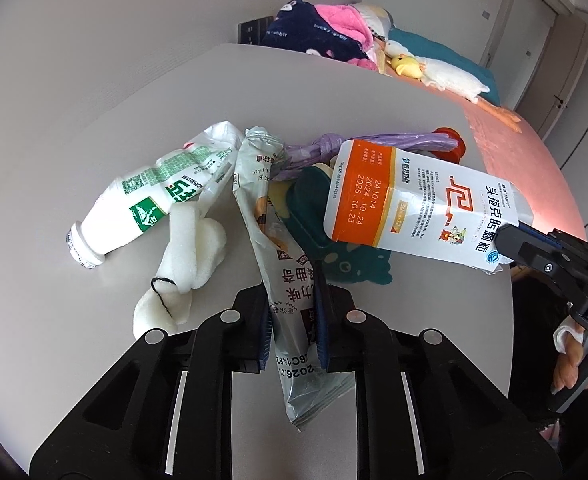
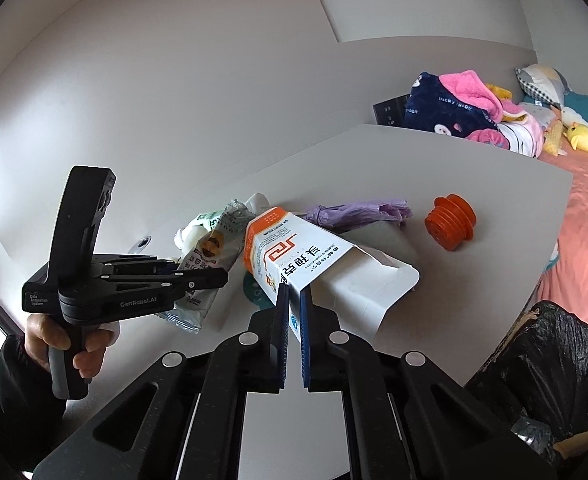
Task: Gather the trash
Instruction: 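Grasp the grey snack pouch with the left gripper while the right gripper lifts the medicine box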
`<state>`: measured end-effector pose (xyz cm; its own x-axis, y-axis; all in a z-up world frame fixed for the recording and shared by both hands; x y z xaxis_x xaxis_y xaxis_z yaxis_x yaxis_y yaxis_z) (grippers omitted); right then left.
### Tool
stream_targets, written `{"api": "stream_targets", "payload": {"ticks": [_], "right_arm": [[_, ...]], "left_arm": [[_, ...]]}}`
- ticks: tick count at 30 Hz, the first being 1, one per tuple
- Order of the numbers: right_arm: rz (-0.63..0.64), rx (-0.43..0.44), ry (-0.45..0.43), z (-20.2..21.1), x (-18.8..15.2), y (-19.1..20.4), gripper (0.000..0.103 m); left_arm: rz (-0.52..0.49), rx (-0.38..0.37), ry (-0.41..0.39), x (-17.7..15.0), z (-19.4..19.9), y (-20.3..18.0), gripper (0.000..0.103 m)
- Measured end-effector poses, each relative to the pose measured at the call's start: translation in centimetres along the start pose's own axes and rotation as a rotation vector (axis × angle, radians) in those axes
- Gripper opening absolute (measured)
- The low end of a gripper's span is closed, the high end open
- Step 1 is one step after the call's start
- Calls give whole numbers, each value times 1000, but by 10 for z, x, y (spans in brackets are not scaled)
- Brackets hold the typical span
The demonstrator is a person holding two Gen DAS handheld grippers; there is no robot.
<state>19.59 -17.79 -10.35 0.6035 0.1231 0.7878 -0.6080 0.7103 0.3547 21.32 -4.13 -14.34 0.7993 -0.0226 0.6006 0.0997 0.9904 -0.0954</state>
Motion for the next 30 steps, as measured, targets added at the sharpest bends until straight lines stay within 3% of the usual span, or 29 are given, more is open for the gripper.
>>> {"api": "stream_targets", "payload": {"ticks": [16, 30], "right_arm": [[-23, -69, -102, 56, 13, 10, 1], [-64, -151, -156, 112, 1, -2, 1]], "left_arm": [[-49, -45, -100, 10, 48, -31, 16], [-104, -107, -126, 7, 67, -81, 16]]}}
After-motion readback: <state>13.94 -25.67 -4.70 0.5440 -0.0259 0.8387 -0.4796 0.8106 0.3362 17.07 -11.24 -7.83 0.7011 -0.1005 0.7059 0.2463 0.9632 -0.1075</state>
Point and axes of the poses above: each gripper's, at about its wrist camera, not at the fingertips, and z roughly against the way its jaws point, y to its left, x to its top, the point moved 10 cm from there along -z, roughly the way its jaws point
